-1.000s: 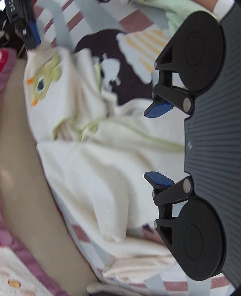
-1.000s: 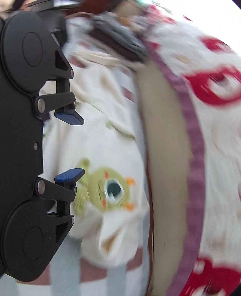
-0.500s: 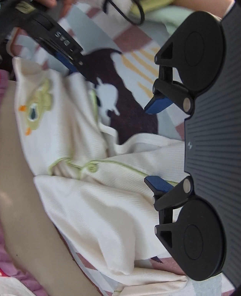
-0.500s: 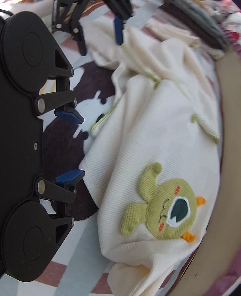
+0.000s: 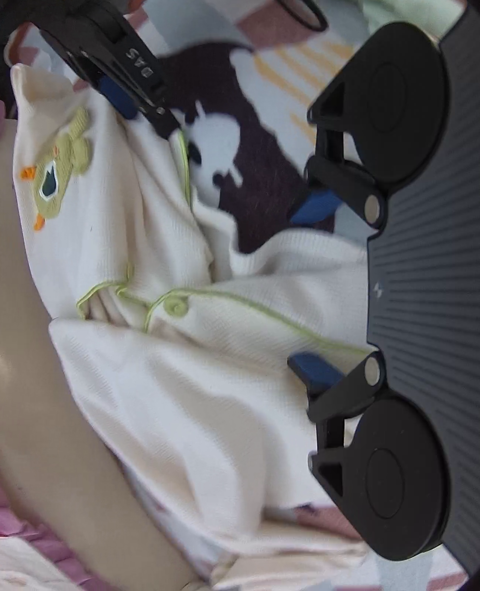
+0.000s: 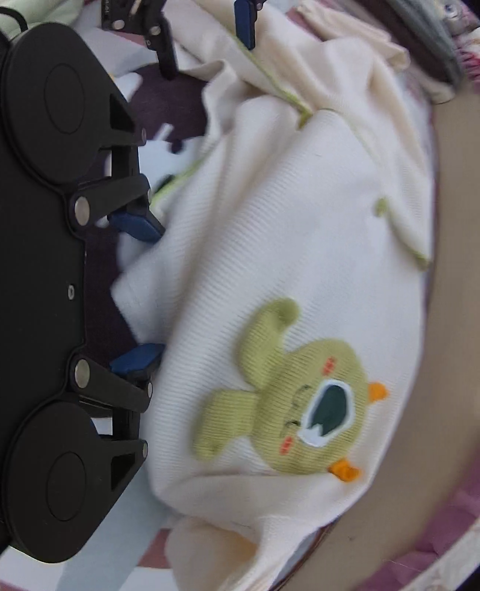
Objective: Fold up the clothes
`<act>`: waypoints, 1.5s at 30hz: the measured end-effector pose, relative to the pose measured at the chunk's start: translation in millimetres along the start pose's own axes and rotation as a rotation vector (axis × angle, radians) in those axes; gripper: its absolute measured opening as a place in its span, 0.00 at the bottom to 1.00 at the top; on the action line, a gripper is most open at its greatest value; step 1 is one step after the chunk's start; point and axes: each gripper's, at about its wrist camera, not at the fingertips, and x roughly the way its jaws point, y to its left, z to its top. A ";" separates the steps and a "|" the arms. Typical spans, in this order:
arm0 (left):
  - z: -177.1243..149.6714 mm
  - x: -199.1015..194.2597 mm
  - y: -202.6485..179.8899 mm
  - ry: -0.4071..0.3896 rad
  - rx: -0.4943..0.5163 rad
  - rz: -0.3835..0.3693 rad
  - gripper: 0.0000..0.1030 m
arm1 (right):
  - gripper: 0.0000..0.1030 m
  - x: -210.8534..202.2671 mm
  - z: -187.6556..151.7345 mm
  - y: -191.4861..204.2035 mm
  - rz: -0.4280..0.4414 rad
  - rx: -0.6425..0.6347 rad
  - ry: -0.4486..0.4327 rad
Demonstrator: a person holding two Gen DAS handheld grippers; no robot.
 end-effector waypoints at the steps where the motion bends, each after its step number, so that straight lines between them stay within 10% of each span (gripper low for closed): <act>1: 0.1 0.4 -1.6 -0.016 0.023 0.019 0.83 | 0.59 -0.5 -1.1 -3.4 0.011 0.003 -0.026; 3: -0.8 1.0 -1.7 -0.048 0.041 0.062 0.71 | 0.08 -5.7 0.9 -8.0 0.048 -0.002 -0.059; 6: 0.0 -0.1 7.2 -0.045 0.003 0.124 0.09 | 0.03 -25.7 1.8 -11.3 0.073 0.025 -0.138; 18: 19.6 -110.5 53.2 -0.399 -0.124 0.251 0.07 | 0.03 -146.0 -0.8 -6.3 0.165 0.174 -0.472; 26: 19.6 -192.9 81.4 -0.433 -0.283 -0.006 0.07 | 0.03 -252.2 -7.6 11.4 0.373 0.223 -0.632; 34: -19.0 -250.3 95.1 -0.337 -0.355 -0.287 0.07 | 0.03 -313.8 -44.9 54.0 0.782 0.249 -0.484; 43: -71.4 -179.1 43.0 0.113 -0.313 -0.398 0.08 | 0.04 -190.0 -91.0 105.8 0.694 0.276 0.076; 45: -75.3 -160.8 32.1 0.230 -0.297 -0.412 0.27 | 0.12 -182.1 -97.0 118.2 0.595 0.240 0.165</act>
